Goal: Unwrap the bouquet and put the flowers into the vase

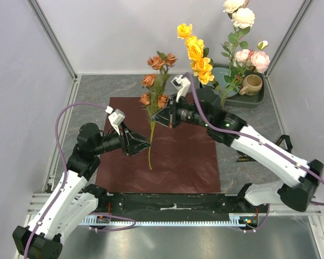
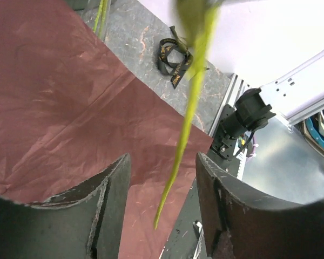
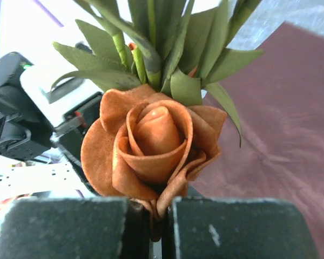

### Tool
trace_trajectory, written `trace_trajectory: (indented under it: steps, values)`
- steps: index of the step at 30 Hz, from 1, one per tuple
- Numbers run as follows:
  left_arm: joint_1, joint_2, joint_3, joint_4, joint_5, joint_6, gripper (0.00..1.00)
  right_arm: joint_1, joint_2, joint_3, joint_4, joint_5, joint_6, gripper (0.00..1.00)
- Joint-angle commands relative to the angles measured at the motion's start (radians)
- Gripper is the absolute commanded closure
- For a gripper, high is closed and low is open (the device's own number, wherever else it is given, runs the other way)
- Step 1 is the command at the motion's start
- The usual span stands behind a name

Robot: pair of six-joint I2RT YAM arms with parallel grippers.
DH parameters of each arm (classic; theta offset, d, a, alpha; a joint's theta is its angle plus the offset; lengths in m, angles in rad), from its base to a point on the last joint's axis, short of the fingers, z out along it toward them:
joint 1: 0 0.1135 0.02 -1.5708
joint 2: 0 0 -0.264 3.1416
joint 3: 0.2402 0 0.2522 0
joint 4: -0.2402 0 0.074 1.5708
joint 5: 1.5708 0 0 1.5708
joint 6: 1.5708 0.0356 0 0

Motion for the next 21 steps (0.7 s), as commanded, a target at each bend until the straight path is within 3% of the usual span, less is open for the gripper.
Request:
trace_trajectory:
  steps: [1, 3, 6, 10, 11, 15, 21]
  values:
    - [-0.006, 0.008, 0.043, -0.032, -0.009, 0.031, 0.36, 0.005, -0.182, 0.033, -0.062, 0.140, -0.177, 1.00]
    - [-0.004, 0.013, 0.045, -0.038, -0.015, 0.033, 0.35, 0.005, -0.255, 0.057, -0.149, 0.198, -0.264, 1.00]
    - [-0.006, 0.014, 0.045, -0.042, -0.029, 0.031, 0.34, 0.004, -0.341, 0.103, -0.276, 0.421, -0.352, 1.00]
    - [-0.006, 0.029, 0.045, -0.044, -0.037, 0.028, 0.33, 0.005, -0.418, 0.128, -0.362, 0.764, -0.437, 1.00]
    - [-0.006, 0.033, 0.046, -0.045, -0.038, 0.027, 0.33, 0.004, -0.423, 0.127, -0.364, 0.911, -0.450, 1.00]
    - [-0.006, 0.043, 0.048, -0.044, -0.038, 0.025, 0.32, 0.004, -0.418, 0.113, -0.284, 1.172, -0.532, 1.00]
    - [-0.002, 0.042, 0.046, -0.048, -0.050, 0.028, 0.32, -0.003, -0.363, 0.108, -0.013, 1.303, -0.739, 1.00]
